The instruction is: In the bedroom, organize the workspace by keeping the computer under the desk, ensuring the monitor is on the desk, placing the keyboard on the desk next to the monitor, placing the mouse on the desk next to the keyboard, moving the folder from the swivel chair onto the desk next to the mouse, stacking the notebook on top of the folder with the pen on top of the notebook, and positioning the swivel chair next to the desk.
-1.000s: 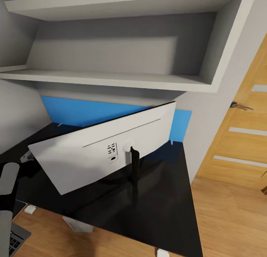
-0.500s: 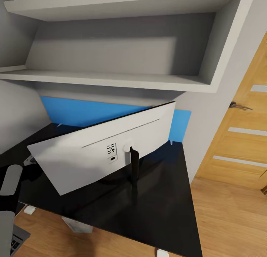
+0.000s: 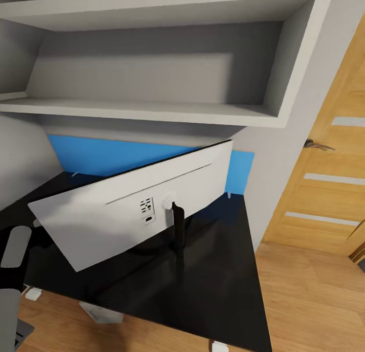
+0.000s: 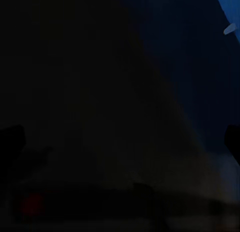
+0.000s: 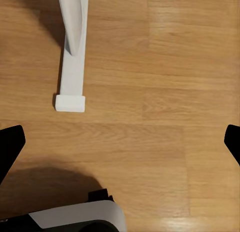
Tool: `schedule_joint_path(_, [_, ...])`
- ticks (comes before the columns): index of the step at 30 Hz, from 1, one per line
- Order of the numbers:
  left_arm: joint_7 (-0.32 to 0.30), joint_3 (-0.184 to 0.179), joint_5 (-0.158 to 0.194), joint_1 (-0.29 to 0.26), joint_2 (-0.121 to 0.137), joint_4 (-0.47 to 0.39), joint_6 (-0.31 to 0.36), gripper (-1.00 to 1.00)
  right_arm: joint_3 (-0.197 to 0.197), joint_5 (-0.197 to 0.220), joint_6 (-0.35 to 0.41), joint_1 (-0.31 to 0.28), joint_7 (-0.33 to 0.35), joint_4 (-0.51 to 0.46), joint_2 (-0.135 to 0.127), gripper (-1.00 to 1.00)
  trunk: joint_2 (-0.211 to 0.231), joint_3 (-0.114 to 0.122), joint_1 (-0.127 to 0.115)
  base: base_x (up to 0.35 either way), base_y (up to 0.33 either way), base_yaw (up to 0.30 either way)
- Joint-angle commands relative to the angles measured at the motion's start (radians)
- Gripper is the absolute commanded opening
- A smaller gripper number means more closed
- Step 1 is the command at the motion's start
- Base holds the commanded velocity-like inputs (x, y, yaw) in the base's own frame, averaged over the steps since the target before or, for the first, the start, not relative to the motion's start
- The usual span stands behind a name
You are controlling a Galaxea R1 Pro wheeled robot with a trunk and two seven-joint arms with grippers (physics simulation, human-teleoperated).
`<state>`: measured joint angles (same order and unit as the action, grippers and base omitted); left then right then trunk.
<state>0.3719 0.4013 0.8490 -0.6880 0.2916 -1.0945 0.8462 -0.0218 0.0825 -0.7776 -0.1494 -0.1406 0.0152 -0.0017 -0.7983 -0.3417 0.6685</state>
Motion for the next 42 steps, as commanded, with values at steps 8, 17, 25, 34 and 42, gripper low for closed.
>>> schedule_joint_path(8, [0.008, 0.001, 0.011, -0.001, -0.001, -0.001, 0.005, 1.0, -0.001, 0.006, -0.005, -0.001, 0.004, 0.002, 0.0, 1.0, -0.001, -0.001, 0.0, 0.0, 0.0, -0.009])
schedule_joint_path(17, [0.007, 0.001, 0.011, -0.001, -0.006, -0.001, 0.009, 1.0, -0.001, 0.006, -0.005, -0.001, 0.004, 0.002, 0.0, 1.0, -0.001, -0.001, 0.0, 0.0, 0.0, -0.001])
schedule_joint_path(25, [0.007, 0.001, 0.012, -0.001, -0.007, 0.001, 0.011, 1.0, -0.001, 0.006, -0.004, -0.001, 0.004, 0.002, 0.0, 1.0, -0.001, -0.001, 0.0, -0.013, -0.017, 0.0])
schedule_joint_path(34, [0.007, 0.001, 0.011, -0.001, -0.006, 0.017, 0.013, 1.0, -0.001, 0.006, -0.003, -0.001, 0.004, 0.002, 0.0, 1.0, -0.001, -0.001, 0.0, -0.119, -0.124, 0.0])
schedule_joint_path(42, [0.007, 0.001, 0.01, -0.001, -0.007, 0.019, 0.013, 1.0, -0.001, 0.007, -0.003, -0.001, 0.004, 0.002, 0.0, 1.0, -0.001, -0.001, 0.0, -0.013, -0.013, 0.0])
